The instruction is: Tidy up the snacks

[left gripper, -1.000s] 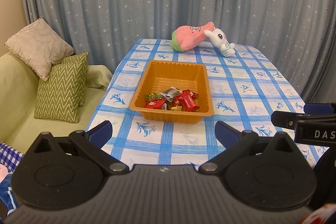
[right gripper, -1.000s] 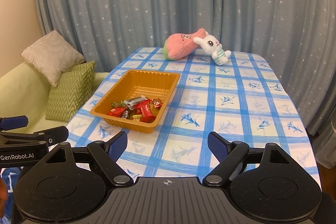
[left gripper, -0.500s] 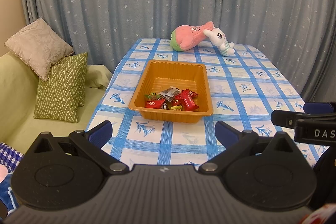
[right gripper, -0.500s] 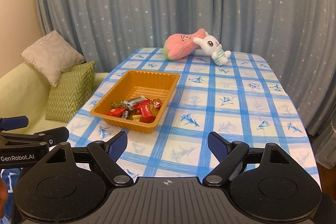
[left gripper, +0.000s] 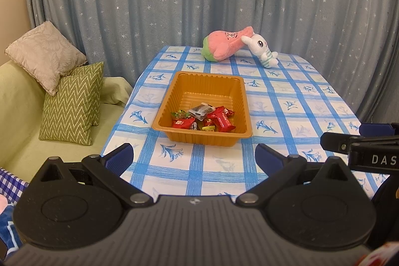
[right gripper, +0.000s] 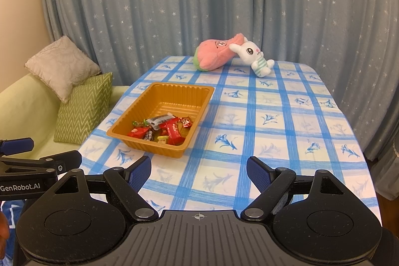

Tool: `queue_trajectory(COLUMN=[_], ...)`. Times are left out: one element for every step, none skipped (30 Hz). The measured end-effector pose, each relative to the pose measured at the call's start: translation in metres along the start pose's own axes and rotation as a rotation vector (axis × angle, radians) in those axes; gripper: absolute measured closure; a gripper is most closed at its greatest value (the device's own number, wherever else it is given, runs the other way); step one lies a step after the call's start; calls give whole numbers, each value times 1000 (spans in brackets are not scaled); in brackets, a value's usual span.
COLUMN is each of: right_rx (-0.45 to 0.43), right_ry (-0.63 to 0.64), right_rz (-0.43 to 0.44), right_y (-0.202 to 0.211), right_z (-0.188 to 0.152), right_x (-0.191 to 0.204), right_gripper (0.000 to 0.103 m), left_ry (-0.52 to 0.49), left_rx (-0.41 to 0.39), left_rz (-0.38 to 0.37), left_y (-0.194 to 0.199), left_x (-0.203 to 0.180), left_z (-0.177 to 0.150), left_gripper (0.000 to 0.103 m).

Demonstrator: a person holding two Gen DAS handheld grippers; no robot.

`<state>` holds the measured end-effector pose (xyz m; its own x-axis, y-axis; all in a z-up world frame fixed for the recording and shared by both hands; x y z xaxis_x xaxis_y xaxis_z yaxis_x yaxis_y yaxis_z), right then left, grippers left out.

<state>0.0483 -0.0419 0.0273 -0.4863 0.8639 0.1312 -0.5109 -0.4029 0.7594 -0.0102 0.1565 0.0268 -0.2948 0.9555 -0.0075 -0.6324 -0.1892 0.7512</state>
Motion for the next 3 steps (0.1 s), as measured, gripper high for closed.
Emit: queue_trajectory(right_rx=[0, 1, 1], right_ry=[0, 0, -1], right_rz=[0, -1, -1], right_y=[0, 0, 0], right_z=[0, -1, 0], right_x=[0, 0, 0], right_gripper=[20, 20, 20], left_ry=[-1, -1, 1], left_rx=[-3, -5, -5], left_rz=[4, 5, 2], left_y=[0, -1, -1], left_x=[0, 0, 0], left_z=[-1, -1, -2], left_gripper=[0, 0, 0])
Point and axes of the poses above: each gripper's, at about its wrist camera, not at the fingertips, and y roughly against the way its jaws point, x to its left, z to its top, the point moved 5 cm from there along -y, roughly the way its jaws point, and after that the axes turned 12 degrees about x, right-handed, at the moved point
